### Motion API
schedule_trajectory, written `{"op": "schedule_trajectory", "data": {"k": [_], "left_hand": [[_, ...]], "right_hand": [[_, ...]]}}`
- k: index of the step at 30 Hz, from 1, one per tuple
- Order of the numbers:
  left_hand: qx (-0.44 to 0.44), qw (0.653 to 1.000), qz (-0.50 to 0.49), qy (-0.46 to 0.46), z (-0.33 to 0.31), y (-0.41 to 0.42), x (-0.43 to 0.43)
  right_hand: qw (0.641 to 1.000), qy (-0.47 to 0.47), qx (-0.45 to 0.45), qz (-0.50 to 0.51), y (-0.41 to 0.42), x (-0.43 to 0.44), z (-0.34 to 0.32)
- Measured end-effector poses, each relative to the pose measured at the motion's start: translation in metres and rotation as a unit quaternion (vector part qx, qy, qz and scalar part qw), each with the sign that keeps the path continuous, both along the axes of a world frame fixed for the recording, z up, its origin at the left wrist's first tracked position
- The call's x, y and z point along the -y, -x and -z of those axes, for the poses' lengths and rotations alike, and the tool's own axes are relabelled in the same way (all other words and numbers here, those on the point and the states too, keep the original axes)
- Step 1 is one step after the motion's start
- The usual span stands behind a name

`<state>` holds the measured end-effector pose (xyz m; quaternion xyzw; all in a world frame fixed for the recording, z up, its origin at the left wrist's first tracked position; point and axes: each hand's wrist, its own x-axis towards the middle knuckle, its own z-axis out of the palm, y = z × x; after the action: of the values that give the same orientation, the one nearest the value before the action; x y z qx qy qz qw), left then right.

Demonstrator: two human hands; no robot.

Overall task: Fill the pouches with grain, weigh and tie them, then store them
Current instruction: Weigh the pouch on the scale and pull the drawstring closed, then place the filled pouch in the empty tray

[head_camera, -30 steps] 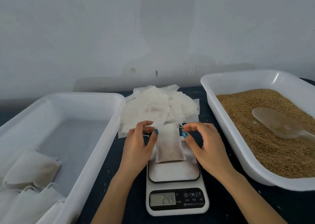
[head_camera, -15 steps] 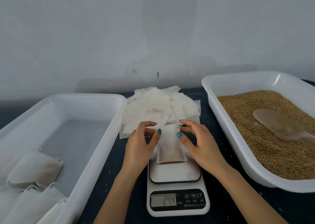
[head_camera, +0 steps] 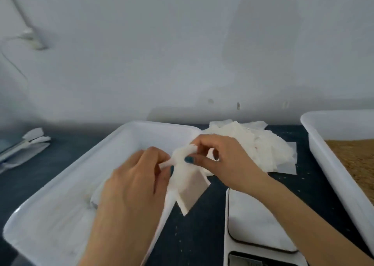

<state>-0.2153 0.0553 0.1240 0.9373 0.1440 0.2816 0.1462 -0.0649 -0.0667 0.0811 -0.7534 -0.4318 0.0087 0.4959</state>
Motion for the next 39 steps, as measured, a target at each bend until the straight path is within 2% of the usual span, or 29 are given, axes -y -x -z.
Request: {"op": "schedule_trajectory", "data": {"k": [3,7,10,15,17,19,23,25,27,29,31,32,34,36,39], "left_hand": [[-0.089,0.995,-0.034,0.037,-0.009,0.006,-0.045],[-0.141,0.955,-0.050,0.256,0.017,-0.006,-0.107],[-0.162,0.934,-0.084,0.308,0.045,-0.013,-0.144],[-0.195,0.919,-0.140,0.311,0.087,-0.009,-0.185],[-0.208,0.922,-0.169,0.280,0.095,-0.003,-0.196],[-0.220,0.929,-0.186,0.232,0.096,0.003,-0.199],[-0.160,0.969,-0.188,0.000,0.072,0.011,-0.170],[-0.055,0.984,-0.145,-0.091,0.051,0.015,-0.125],[0.045,0.987,-0.052,-0.147,0.037,0.012,-0.062],[0.086,0.981,0.068,-0.161,0.036,-0.003,-0.006],[0.064,0.975,0.147,-0.152,0.048,-0.028,0.036],[0.021,0.979,0.166,-0.117,0.055,-0.043,0.049],[-0.074,0.987,0.141,-0.031,0.075,-0.080,0.059],[-0.099,0.985,0.142,-0.003,0.102,-0.117,0.048],[-0.164,0.965,0.201,0.027,0.130,-0.166,0.032]], "right_hand": [[0.996,0.042,-0.017,-0.079,-0.004,-0.053,-0.014],[0.979,0.164,-0.003,-0.119,-0.006,-0.114,-0.007],[0.972,0.212,0.005,-0.104,-0.002,-0.151,0.010],[0.940,0.316,-0.042,-0.119,0.009,-0.186,0.039],[0.936,0.320,-0.069,-0.126,0.016,-0.190,0.042],[0.934,0.326,-0.046,-0.137,0.023,-0.185,0.038],[0.957,0.246,0.007,-0.155,0.035,-0.149,0.022],[0.973,0.175,0.020,-0.148,0.039,-0.118,0.016],[0.985,0.118,0.022,-0.128,0.037,-0.080,0.016],[0.994,0.078,-0.008,-0.079,0.029,-0.039,0.022],[0.996,0.068,-0.052,-0.014,0.014,0.003,0.035],[0.995,0.074,-0.054,0.026,0.006,0.023,0.043],[0.991,0.062,-0.063,0.100,-0.006,0.063,0.057],[0.982,0.020,-0.089,0.167,-0.016,0.095,0.071],[0.961,-0.012,-0.114,0.252,-0.026,0.122,0.090]]}}
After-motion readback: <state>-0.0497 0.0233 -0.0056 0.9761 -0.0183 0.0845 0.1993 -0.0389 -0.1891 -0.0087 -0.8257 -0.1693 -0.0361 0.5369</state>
